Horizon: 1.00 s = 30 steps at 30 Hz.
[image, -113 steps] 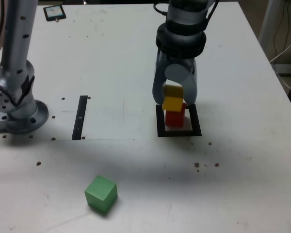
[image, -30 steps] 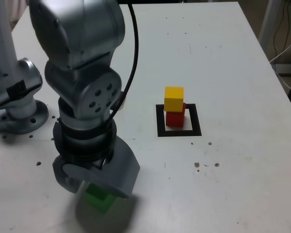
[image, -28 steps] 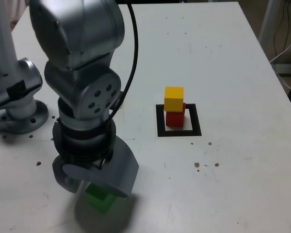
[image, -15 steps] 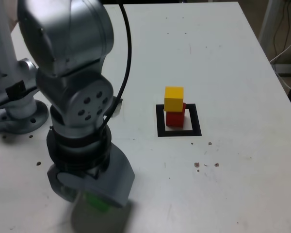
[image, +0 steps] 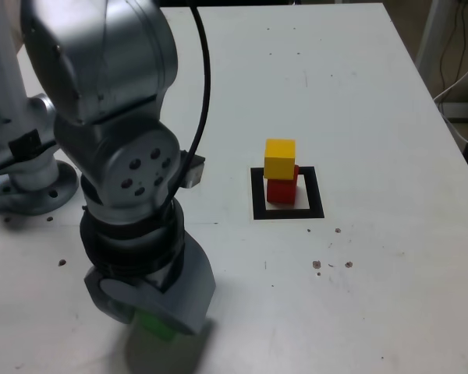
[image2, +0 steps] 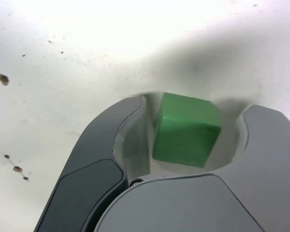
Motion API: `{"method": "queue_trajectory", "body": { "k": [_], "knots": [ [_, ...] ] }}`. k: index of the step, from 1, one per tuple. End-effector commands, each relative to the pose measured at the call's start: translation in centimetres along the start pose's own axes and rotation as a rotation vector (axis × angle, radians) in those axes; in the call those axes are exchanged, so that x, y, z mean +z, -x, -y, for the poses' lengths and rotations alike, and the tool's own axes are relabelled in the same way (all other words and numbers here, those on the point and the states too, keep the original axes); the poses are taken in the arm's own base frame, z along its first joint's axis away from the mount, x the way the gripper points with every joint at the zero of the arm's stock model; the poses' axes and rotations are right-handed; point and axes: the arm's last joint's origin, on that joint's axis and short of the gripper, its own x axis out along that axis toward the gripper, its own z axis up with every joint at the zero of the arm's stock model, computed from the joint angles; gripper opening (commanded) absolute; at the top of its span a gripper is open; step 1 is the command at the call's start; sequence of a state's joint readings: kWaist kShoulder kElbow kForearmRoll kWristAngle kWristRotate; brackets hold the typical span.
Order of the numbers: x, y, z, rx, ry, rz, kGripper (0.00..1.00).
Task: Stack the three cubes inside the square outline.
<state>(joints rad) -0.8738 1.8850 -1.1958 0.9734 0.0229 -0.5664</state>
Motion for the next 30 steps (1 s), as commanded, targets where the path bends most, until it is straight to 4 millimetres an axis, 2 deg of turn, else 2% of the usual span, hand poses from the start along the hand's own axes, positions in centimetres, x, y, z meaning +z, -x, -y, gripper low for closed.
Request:
{"method": "queue_trajectory", "body": {
  "k": [1,16,22,30],
  "knots": [
    [0.1,0.3,0.1,-0.006,-0.005,0.022,0.34],
    [0.1,0.7,0.0,-0.015,-0.038,0.024,0.18],
    [0.3,3.5,-1.8,-0.002,-0.041,0.028,0.18],
    [2.0,9.4,-7.8,0.012,0.01,0.052,0.18]
  ]
}}
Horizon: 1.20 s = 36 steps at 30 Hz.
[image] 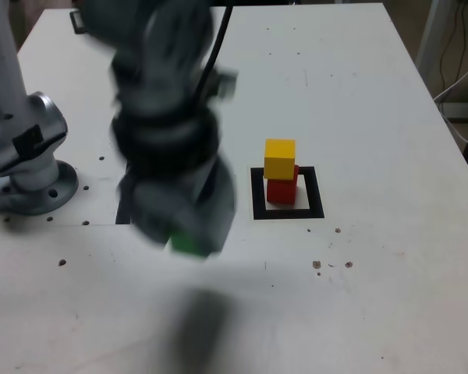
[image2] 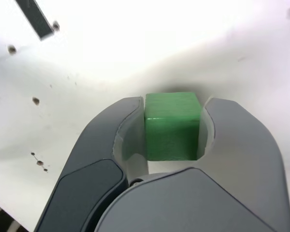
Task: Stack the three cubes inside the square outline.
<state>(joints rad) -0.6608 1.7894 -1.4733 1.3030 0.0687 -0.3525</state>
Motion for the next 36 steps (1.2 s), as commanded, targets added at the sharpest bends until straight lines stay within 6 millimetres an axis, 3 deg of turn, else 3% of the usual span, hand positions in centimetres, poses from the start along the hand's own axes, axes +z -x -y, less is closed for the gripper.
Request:
{"method": "queue_trajectory", "body": {
  "k": [1,8,12,16,21,36],
  "knots": [
    [0.8,1.3,-1.9,0.001,0.018,0.012,0.18],
    [3.5,3.3,-9.2,0.02,0.121,0.017,0.18],
    [4.1,2.6,-12.9,0.027,0.182,-0.009,0.18],
    [4.2,1.4,-15.3,0.043,0.217,-0.05,0.18],
    [4.4,0.6,-16.0,0.061,0.223,-0.072,0.18],
    [5.6,0.2,-15.5,0.025,0.204,-0.026,0.2]
  ]
}}
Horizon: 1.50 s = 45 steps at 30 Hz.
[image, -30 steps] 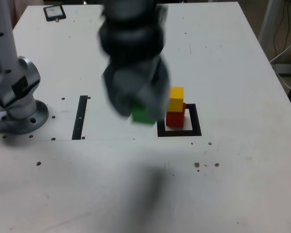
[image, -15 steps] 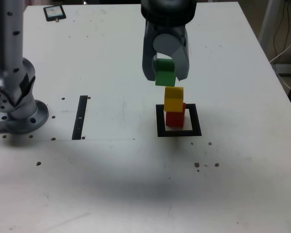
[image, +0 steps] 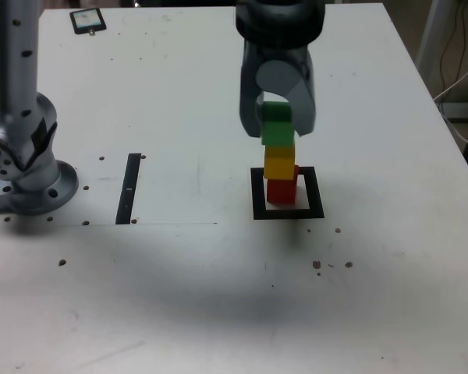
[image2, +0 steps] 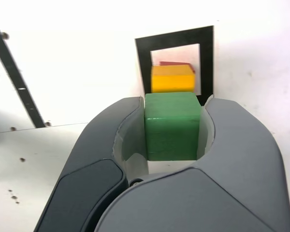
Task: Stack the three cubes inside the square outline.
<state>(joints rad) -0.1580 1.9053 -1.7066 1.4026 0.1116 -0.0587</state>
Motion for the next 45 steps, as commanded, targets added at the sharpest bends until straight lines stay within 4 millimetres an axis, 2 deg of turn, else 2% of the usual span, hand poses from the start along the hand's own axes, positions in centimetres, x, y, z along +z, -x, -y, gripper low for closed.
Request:
{"method": "queue_trajectory", "body": {
  "k": [1,6,9,12,20,29,32,40,45],
  "knots": [
    [0.4,-0.3,0.1,-0.003,-0.004,-0.005,0.2],
    [0.7,-0.9,0.2,-0.001,-0.005,-0.015,0.22],
    [0.7,-1.1,0.1,0.001,-0.003,-0.021,0.28],
    [0.6,-1.3,-0.1,0.003,0.001,-0.029,0.38],
    [0.4,-1.4,-0.3,0.006,-0.016,-0.029,0.74],
    [0.5,-1.2,-0.3,0.002,-0.029,-0.01,0.97],
    [0.3,-1.2,-0.3,0.002,-0.029,-0.011,0.99],
    [-0.5,-0.9,-0.4,0.003,-0.029,-0.014,0.99],
    [-2.2,0.6,-0.7,0.004,-0.025,0.014,0.99]
  ]
}}
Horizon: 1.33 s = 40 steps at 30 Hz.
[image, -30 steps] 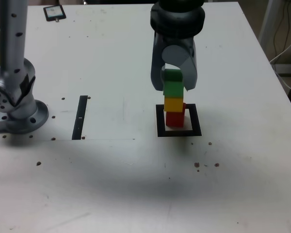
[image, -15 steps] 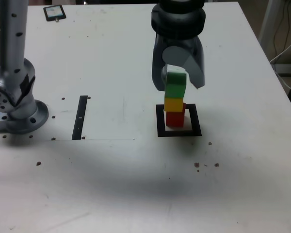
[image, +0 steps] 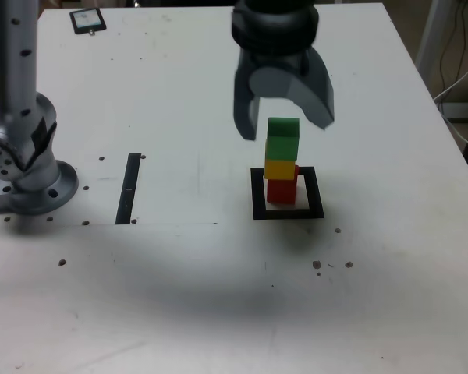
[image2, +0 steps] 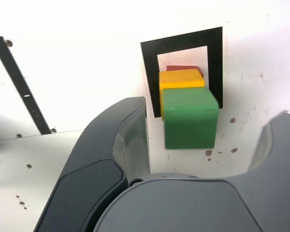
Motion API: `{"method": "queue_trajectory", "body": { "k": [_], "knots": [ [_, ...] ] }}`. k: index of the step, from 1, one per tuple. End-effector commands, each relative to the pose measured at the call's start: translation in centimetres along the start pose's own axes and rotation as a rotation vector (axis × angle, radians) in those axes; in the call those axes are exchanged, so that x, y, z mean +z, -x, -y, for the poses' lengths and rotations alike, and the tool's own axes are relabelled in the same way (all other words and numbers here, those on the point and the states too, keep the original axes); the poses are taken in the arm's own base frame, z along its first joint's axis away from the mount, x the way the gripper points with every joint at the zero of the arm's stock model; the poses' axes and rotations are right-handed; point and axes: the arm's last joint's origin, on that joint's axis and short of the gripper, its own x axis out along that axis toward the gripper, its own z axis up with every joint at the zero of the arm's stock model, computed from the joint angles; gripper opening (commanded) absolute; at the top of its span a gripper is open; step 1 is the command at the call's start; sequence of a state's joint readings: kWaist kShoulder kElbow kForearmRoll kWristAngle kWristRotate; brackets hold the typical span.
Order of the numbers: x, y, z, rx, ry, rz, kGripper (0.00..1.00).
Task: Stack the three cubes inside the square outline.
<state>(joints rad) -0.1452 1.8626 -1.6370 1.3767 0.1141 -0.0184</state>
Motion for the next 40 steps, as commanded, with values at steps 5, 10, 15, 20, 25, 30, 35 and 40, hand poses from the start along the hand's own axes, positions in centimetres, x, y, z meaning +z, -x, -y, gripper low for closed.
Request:
{"method": "queue_trajectory", "body": {
  "k": [5,10,15,20,25,30,35,40],
  "knots": [
    [-2.7,2.4,-0.4,-0.008,-0.005,0.047,0.99],
    [-3.6,2.3,-0.1,-0.055,-0.028,0.041,0.99],
    [-5.9,2.1,0.0,-0.107,-0.027,0.04,1.0],
    [-10.2,1.6,-0.6,-0.122,0.004,0.018,1.0],
    [-13.0,-0.1,-0.5,-0.147,0.018,-0.056,1.0],
    [-15.1,-2.0,0.3,-0.229,0.03,-0.117,1.0],
    [-16.0,-3.3,1.0,-0.294,0.036,-0.148,1.0],
    [-15.9,-4.4,0.9,-0.241,0.035,-0.145,1.0]
  ]
}}
